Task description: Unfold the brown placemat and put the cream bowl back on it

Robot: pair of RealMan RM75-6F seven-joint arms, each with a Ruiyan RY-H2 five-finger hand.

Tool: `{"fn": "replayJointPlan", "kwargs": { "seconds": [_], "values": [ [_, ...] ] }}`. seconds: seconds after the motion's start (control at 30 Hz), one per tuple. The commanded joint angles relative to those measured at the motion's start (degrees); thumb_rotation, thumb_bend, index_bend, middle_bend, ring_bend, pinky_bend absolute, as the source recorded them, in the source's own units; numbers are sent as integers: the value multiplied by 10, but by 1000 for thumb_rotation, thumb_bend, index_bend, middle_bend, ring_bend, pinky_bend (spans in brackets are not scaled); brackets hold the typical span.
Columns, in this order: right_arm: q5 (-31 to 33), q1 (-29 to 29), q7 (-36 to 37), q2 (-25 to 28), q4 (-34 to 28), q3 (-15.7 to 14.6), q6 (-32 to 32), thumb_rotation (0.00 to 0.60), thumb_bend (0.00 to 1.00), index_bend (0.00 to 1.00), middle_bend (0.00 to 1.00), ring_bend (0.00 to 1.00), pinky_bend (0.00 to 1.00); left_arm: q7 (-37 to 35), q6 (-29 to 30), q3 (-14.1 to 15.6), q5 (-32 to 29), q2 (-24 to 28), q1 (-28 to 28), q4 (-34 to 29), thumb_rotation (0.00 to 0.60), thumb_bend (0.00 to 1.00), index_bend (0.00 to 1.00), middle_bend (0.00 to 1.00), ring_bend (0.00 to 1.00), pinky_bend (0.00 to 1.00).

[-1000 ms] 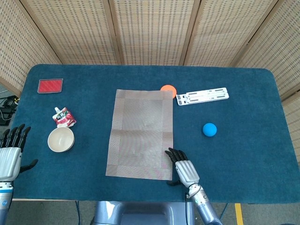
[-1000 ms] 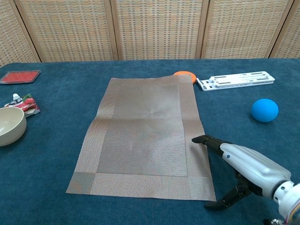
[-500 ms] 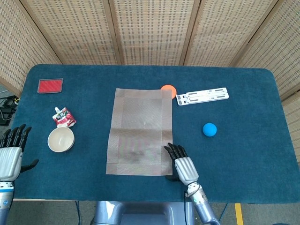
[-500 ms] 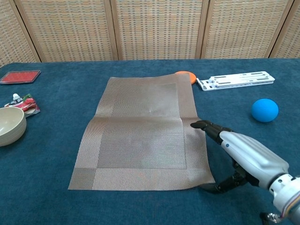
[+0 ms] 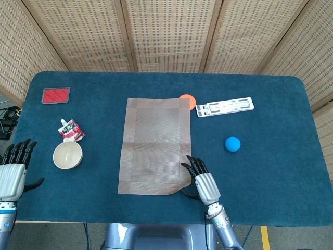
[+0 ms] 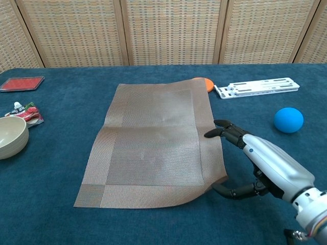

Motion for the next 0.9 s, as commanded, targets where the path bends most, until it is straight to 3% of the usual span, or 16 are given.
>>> {"fn": "replayJointPlan", "kwargs": {
  "seconds": [0.03,0.17,0.33,0.6,0.9],
  "values": [
    [-1,-2,11,-6,10,1,7,600,409,417,16,0,0,0,-2,0,-1,0,0,1,600,0,0,0,0,0],
    [-7,-3,20,-20,34,4,23,600,393,566,114,0,0,-2,-5,-2,-4,-1,-1,0,600,0,0,0,0,0],
    [-7,-4,28,-25,47,4,25,600,384,612,150,0,0,-1,-6,-2,-4,0,0,0,600,0,0,0,0,0],
    [-5,-3,33,-21,45,4,23,600,391,609,153,0,0,-1,-6,-3,-4,-1,0,-1,600,0,0,0,0,0],
    [-2,-5,29,-17,36,2,21,600,527,601,135,0,0,-3,-8,-4,-4,-1,0,-2,600,0,0,0,0,0]
  ]
}}
